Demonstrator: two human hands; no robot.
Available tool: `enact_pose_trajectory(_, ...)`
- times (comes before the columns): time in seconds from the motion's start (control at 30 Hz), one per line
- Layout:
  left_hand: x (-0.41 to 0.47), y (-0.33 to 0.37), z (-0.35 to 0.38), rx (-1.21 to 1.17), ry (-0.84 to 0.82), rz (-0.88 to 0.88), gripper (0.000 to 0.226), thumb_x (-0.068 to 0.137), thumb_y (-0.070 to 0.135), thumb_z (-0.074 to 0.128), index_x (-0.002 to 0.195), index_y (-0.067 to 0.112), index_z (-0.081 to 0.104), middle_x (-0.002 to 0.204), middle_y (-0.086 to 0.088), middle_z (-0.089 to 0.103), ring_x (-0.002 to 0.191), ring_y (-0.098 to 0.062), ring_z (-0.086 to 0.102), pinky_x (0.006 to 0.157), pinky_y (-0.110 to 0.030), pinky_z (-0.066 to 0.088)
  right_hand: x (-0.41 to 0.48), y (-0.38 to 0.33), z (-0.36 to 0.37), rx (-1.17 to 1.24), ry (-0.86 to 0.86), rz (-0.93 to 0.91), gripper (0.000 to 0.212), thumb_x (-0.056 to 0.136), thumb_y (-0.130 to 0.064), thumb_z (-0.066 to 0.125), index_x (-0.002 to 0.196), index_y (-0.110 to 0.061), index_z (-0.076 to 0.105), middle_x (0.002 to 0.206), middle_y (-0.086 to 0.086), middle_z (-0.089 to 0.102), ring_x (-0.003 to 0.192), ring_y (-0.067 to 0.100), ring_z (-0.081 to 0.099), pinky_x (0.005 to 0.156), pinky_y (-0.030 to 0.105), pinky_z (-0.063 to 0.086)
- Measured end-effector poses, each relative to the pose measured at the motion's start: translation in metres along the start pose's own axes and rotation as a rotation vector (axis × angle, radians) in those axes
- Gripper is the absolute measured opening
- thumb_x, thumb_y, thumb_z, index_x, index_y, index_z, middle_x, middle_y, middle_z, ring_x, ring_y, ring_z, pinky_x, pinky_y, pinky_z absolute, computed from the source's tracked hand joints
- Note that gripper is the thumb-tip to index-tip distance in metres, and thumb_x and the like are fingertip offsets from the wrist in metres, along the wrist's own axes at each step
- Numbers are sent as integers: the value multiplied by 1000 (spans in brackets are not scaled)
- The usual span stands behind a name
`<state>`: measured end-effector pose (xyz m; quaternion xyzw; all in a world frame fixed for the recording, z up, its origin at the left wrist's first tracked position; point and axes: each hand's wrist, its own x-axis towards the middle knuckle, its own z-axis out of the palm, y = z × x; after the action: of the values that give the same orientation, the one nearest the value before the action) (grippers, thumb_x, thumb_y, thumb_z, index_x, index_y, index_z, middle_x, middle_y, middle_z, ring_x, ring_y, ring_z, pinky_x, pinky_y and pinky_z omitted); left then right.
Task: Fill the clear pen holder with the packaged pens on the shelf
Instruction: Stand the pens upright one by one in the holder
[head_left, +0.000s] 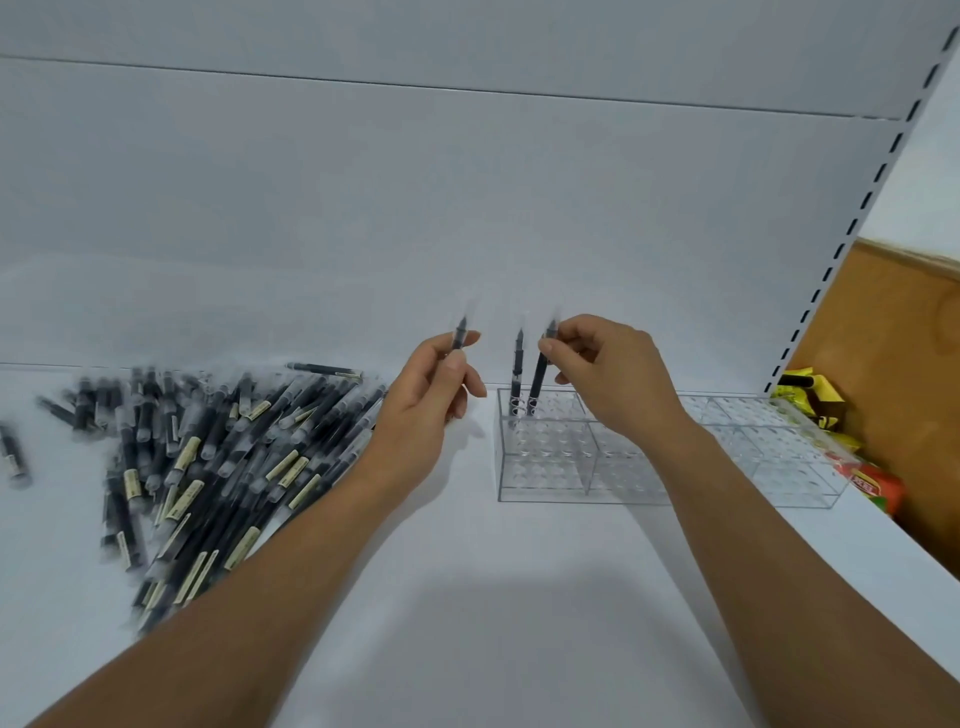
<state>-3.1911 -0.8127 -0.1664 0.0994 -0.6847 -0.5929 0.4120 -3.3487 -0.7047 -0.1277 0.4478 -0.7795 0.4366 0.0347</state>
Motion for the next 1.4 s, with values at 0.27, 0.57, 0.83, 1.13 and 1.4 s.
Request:
enact_pose_trajectory(0.27, 1, -3, 4, 72, 41, 0, 14, 99, 18, 51, 105, 17, 63, 78, 7, 65, 62, -9, 54, 62, -16, 44, -1, -3, 5, -154, 7, 12, 17, 90, -43, 65, 88, -26, 66, 81, -12, 69, 77, 14, 68, 79, 38, 55)
enact_pose_trajectory(0.57, 0, -5, 6, 67, 37, -8, 15, 91, 12, 63, 97, 26, 64, 80, 7, 69, 64, -8, 58, 69, -21, 49, -17, -7, -13, -20, 93, 14, 16, 85, -41, 70, 95, -29, 72, 80, -20, 67, 67, 0, 58, 75, 23, 49)
enact_pose_trajectory(0.83, -1, -2, 12, 74, 15, 70, 17, 92, 5, 61, 97, 20, 65, 83, -3, 69, 68, -4, 64, 64, -14, 48, -30, -27, 0, 373, -98, -13, 6, 87, -29, 72, 83, -24, 73, 75, -12, 68, 62, 10, 53, 56, 15, 43)
enact_pose_trajectory(1.13, -4, -13, 2, 521, -105, -1, 37, 85, 60, 54, 117, 42, 56, 119, 26, 57, 114, 8, 49, 93, -19, 40, -23, -27, -14, 624, 226, 63, 7, 93, -18, 64, 86, -17, 64, 74, -7, 73, 56, 5, 61, 48, 17, 42)
enact_pose_trajectory(1.4, -6, -22, -1, 818, -285, -77, 76, 78, 80, 31, 143, 40, 39, 149, 25, 35, 137, 5, 28, 116, -30, 23, -14, 0, -19, 295, 393, -12, 8, 92, -24, 64, 85, -27, 61, 77, -11, 66, 67, 26, 61, 67, 37, 57)
